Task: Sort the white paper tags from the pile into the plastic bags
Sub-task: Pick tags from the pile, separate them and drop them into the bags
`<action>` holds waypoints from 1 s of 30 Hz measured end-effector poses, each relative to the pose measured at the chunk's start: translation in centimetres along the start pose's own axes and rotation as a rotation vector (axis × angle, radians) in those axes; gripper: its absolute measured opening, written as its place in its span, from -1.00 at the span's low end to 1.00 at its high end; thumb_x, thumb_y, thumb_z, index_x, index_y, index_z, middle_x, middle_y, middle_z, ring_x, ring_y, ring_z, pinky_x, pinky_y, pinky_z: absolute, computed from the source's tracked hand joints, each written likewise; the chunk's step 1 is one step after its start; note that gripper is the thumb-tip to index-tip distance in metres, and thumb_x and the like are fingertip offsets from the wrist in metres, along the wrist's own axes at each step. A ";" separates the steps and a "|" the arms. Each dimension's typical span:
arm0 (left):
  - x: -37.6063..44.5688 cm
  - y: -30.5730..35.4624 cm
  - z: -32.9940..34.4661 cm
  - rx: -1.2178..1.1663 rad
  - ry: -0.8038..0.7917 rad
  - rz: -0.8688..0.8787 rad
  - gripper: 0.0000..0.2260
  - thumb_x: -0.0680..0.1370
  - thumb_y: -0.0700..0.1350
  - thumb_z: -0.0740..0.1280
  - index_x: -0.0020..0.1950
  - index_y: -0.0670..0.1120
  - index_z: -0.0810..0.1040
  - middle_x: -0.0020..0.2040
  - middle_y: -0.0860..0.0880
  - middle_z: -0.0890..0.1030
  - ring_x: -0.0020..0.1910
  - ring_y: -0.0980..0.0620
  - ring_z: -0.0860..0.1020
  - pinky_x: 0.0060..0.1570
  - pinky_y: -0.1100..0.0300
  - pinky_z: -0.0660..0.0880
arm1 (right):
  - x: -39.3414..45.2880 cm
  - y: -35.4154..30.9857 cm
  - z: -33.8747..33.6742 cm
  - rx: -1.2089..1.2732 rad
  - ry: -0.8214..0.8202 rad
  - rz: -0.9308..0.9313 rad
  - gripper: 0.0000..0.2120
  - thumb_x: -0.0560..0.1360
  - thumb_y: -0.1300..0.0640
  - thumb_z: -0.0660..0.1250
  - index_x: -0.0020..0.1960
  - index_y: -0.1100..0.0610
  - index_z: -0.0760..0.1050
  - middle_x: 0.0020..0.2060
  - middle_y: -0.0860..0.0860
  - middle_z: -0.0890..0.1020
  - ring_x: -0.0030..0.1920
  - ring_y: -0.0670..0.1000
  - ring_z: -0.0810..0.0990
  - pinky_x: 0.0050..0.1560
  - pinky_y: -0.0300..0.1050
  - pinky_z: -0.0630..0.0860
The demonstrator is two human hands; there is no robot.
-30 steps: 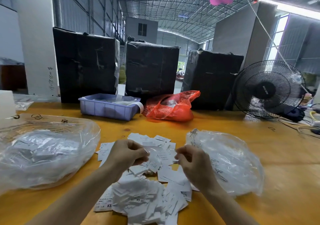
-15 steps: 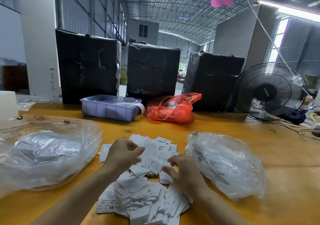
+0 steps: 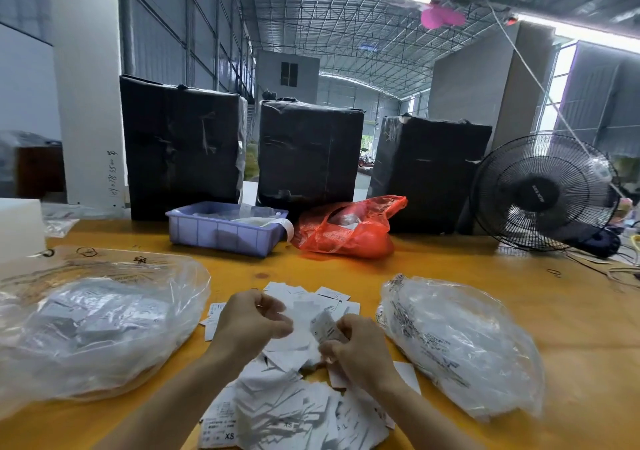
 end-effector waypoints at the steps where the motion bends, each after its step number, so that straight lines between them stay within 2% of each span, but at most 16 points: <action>1: 0.0 0.0 0.1 -0.003 0.000 0.009 -0.81 0.30 -0.36 0.53 -0.19 -0.20 0.60 -0.33 -0.07 0.67 -0.29 0.02 0.62 -0.27 0.25 0.50 | -0.1 0.3 -0.2 0.090 -0.002 0.030 -0.86 0.43 0.20 0.40 -0.25 0.19 0.47 -0.29 0.16 0.54 -0.22 0.20 0.56 -0.28 -0.11 0.35; 3: -0.1 0.2 0.3 -0.014 -0.018 0.031 -0.90 0.35 -0.31 0.52 -0.23 -0.20 0.63 -0.37 -0.04 0.65 -0.42 0.15 0.54 -0.38 0.32 0.42 | -0.2 0.9 -0.4 0.252 -0.019 0.095 -0.80 0.52 0.21 0.33 -0.24 0.28 0.46 -0.28 0.23 0.48 -0.24 0.30 0.54 -0.27 -0.02 0.37; 5: -0.2 0.4 0.7 -0.038 -0.044 0.041 -0.94 0.43 -0.28 0.46 -0.23 -0.19 0.64 -0.36 -0.04 0.67 -0.47 0.21 0.49 -0.41 0.35 0.39 | -0.3 1.2 -0.7 0.337 -0.047 0.132 -0.73 0.56 0.20 0.29 -0.16 0.42 0.51 -0.23 0.29 0.52 -0.29 0.17 0.49 -0.26 -0.01 0.41; 9: -0.4 0.3 1.0 -0.062 -0.050 0.027 -0.93 0.46 -0.24 0.44 -0.22 -0.16 0.63 -0.39 -0.04 0.66 -0.47 0.16 0.45 -0.39 0.31 0.39 | -0.5 1.0 -1.6 0.424 0.009 0.127 -0.93 0.47 0.29 0.39 -0.19 0.24 0.60 -0.27 0.18 0.62 -0.33 0.02 0.54 -0.32 -0.15 0.51; 11: -0.4 0.3 1.1 -0.067 -0.048 0.015 -0.94 0.47 -0.24 0.43 -0.20 -0.17 0.63 -0.39 -0.04 0.65 -0.49 0.19 0.46 -0.42 0.34 0.39 | -0.7 1.1 -1.8 0.485 0.023 0.159 -0.96 0.47 0.32 0.39 -0.16 0.27 0.55 -0.30 0.15 0.60 -0.39 0.00 0.56 -0.32 -0.07 0.60; 13: -0.4 0.3 1.2 -0.073 -0.052 -0.002 -0.90 0.51 -0.27 0.38 -0.19 -0.16 0.63 -0.35 -0.07 0.63 -0.43 0.16 0.50 -0.42 0.37 0.43 | -0.8 1.1 -1.7 0.502 -0.002 0.181 -0.92 0.51 0.28 0.35 -0.14 0.29 0.53 -0.25 0.14 0.60 -0.36 0.00 0.61 -0.29 -0.03 0.63; 15: -0.2 0.2 1.4 -0.077 -0.069 -0.021 -0.81 0.54 -0.34 0.30 -0.20 -0.14 0.62 -0.29 -0.08 0.62 -0.34 0.10 0.52 -0.38 0.38 0.46 | -0.8 0.9 -1.8 0.388 0.006 0.153 -0.86 0.52 0.20 0.35 -0.20 0.20 0.56 -0.25 0.07 0.61 -0.26 -0.02 0.58 -0.25 -0.14 0.56; 17: -0.2 0.0 1.5 -0.044 -0.086 -0.027 -0.76 0.54 -0.39 0.27 -0.19 -0.13 0.63 -0.25 -0.07 0.62 -0.31 0.08 0.51 -0.37 0.38 0.45 | -0.9 0.7 -2.1 0.363 0.019 0.127 -0.84 0.52 0.14 0.35 -0.20 0.16 0.60 -0.26 0.03 0.61 -0.26 -0.10 0.52 -0.31 -0.27 0.44; 19: -0.3 0.0 1.3 -0.021 -0.084 -0.015 -0.84 0.48 -0.38 0.36 -0.15 -0.12 0.62 -0.29 -0.07 0.62 -0.35 0.08 0.52 -0.38 0.35 0.43 | -1.0 0.7 -2.4 0.451 0.020 0.125 -0.85 0.53 0.16 0.34 -0.19 0.17 0.61 -0.26 0.05 0.63 -0.26 -0.08 0.53 -0.34 -0.32 0.43; 21: -0.5 0.2 1.1 -0.015 -0.078 -0.001 -0.84 0.39 -0.33 0.48 -0.10 -0.14 0.60 -0.33 -0.11 0.64 -0.42 0.10 0.54 -0.38 0.31 0.43 | -1.2 0.7 -2.6 0.603 0.001 0.148 -0.94 0.52 0.21 0.34 -0.10 0.13 0.58 -0.26 0.05 0.64 -0.24 -0.01 0.59 -0.36 -0.26 0.48; 23: -0.5 0.4 1.0 -0.023 -0.091 -0.002 -0.76 0.32 -0.31 0.54 -0.09 -0.19 0.58 -0.39 -0.09 0.63 -0.49 0.14 0.54 -0.42 0.33 0.41 | -1.4 0.5 -2.8 0.685 0.001 0.144 -0.86 0.52 0.28 0.32 -0.02 0.07 0.56 -0.25 0.08 0.65 -0.28 -0.01 0.62 -0.37 -0.23 0.51; 26: -0.7 0.6 1.1 -0.010 -0.118 -0.012 -0.71 0.26 -0.30 0.58 -0.11 -0.20 0.58 -0.48 0.00 0.58 -0.53 0.18 0.52 -0.46 0.36 0.40 | -1.5 -0.3 -3.2 0.627 -0.029 0.054 -0.74 0.51 0.35 0.24 -0.13 0.09 0.63 -0.21 0.09 0.67 -0.32 -0.07 0.62 -0.34 -0.26 0.52; 28: -0.8 0.8 1.3 0.008 -0.148 -0.013 -0.68 0.23 -0.30 0.60 -0.11 -0.19 0.57 -0.46 -0.02 0.59 -0.52 0.17 0.53 -0.46 0.36 0.41 | -1.8 -1.2 -3.0 0.578 -0.103 -0.004 -0.85 0.53 0.18 0.31 -0.14 0.07 0.65 -0.18 0.06 0.70 -0.22 -0.06 0.64 -0.24 -0.24 0.54; 29: -0.9 0.9 1.4 0.020 -0.167 -0.009 -0.67 0.23 -0.30 0.60 -0.10 -0.20 0.57 -0.43 -0.05 0.59 -0.50 0.15 0.53 -0.46 0.36 0.41 | -2.1 -1.7 -2.8 0.552 -0.163 -0.027 -0.83 0.50 0.00 0.35 -0.12 0.07 0.65 -0.17 0.04 0.70 -0.18 -0.07 0.64 -0.19 -0.22 0.54; 30: -1.0 1.0 1.6 0.030 -0.192 -0.001 -0.67 0.23 -0.30 0.60 -0.10 -0.20 0.57 -0.40 -0.07 0.60 -0.48 0.14 0.54 -0.46 0.37 0.41 | -2.3 -2.0 -2.5 0.518 -0.218 -0.047 -0.71 0.42 -0.15 0.35 -0.11 0.06 0.64 -0.16 0.02 0.70 -0.16 -0.09 0.64 -0.17 -0.23 0.53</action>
Point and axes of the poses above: each hand's wrist, its own x-axis towards the middle knuckle, its own z-axis out of the palm, y = z × x, the point moved 4 cm from there along x, towards the middle knuckle
